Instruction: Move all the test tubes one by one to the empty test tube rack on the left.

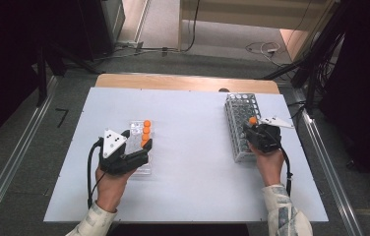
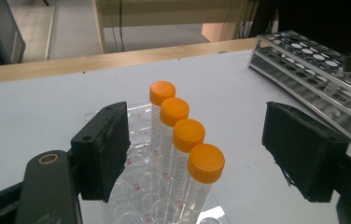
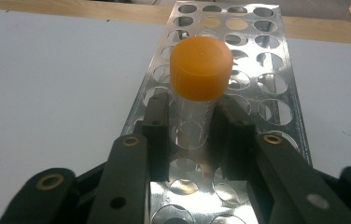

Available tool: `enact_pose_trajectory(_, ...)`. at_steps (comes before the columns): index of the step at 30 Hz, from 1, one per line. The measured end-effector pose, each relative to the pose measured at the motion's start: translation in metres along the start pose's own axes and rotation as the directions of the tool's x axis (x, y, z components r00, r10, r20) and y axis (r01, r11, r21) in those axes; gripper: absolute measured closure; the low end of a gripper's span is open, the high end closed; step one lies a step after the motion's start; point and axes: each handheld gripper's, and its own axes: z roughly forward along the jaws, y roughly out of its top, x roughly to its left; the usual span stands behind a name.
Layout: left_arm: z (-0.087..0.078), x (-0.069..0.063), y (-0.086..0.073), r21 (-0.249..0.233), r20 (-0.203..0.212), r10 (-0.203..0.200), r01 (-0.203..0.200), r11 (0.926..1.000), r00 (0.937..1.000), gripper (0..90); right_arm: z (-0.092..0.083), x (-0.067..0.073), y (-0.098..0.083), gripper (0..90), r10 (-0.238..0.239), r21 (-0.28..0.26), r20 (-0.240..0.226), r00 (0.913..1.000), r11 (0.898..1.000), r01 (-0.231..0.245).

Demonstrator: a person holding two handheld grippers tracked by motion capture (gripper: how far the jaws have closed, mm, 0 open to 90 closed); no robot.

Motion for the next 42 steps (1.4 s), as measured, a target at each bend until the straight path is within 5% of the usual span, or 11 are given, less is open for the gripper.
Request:
enact_pose_trajectory(13,0.000,0.000,0.000,-0.006,0.001,-0.006,0.006,1.0000,1.0000,23.1,-0.002,-0.002,0.002,71.6,0.007,-0.009,0.005,1.0000,1.000,-0.007)
enact_pose_trajectory(42,-0.004,-0.001,0.003,-0.010,0.012,-0.004,0.005,0.9999,0.9999,20.3,-0.051,0.002,0.025,71.9,-0.019,-0.149,0.007,0.9998,0.989,0.020)
